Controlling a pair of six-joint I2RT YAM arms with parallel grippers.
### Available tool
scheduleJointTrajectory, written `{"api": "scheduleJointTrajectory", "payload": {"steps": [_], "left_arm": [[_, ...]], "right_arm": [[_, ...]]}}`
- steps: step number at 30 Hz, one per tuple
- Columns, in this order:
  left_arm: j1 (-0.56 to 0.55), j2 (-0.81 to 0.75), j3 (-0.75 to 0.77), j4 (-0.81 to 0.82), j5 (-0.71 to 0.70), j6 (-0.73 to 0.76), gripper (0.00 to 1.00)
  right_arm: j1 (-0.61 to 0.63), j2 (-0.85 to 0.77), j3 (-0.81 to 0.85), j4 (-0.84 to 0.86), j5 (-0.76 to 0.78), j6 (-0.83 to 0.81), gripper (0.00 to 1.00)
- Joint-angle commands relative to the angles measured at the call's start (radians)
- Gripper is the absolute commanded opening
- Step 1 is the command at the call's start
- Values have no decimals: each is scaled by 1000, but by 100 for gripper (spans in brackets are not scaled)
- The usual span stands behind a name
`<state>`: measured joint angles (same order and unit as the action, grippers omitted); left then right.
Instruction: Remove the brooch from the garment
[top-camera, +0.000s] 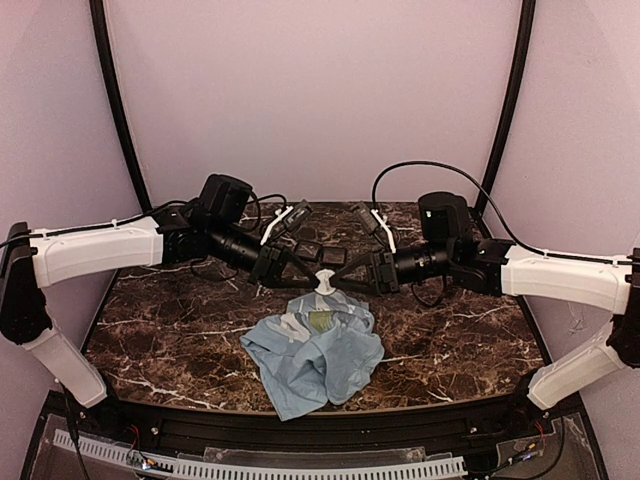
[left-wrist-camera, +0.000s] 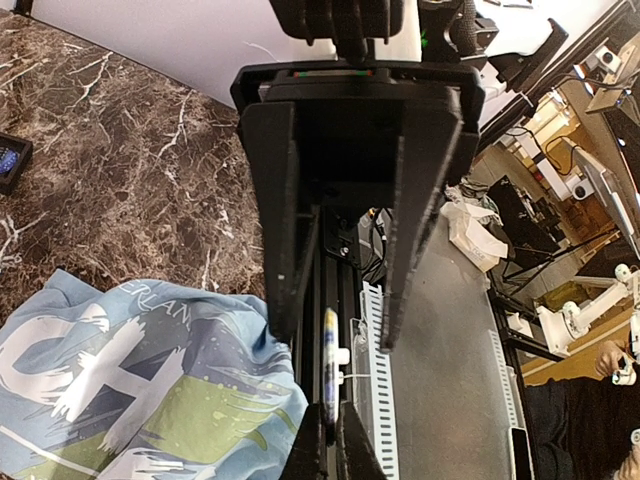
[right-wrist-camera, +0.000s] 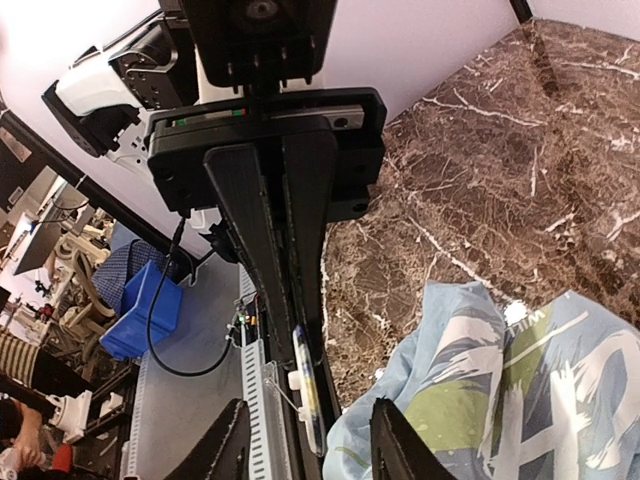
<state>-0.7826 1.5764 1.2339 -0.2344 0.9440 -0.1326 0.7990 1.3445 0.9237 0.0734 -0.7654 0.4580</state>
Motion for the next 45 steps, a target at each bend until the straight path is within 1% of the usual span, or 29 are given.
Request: {"api": "scheduleJointTrajectory", "payload": {"steps": [1,2,4,8,12,26,30,37,45], "left_arm": [[14,-22,-37,81,-8,-54,1],[18,-23,-46,97,2,-67,1],[28,-24,-58,137,15,-97,1],[33,-24,-65,163,28,-115,1],[34,-24,-69,181,39,-126,1],[34,-32,-68,167,33,-111,1],[34,-32,-68,163,33,-109,1],[33,-34,-67,159,33,-105,1],[34,-35,-67,155,35,-100,1]], "right_arm": [[17,-33,-15,54,79,0,45],[20,-40,-23,59,97,0,48],[33,-49,-31,57,142,-7,50],[57,-53,-35,40,206,-25,50],[70,-39,-37,37,234,-36,50],[85,17,-7,83,233,-40,38],[85,19,-4,90,242,-35,33],[86,14,-11,119,261,-14,32],[85,19,-10,114,288,-6,27]]}}
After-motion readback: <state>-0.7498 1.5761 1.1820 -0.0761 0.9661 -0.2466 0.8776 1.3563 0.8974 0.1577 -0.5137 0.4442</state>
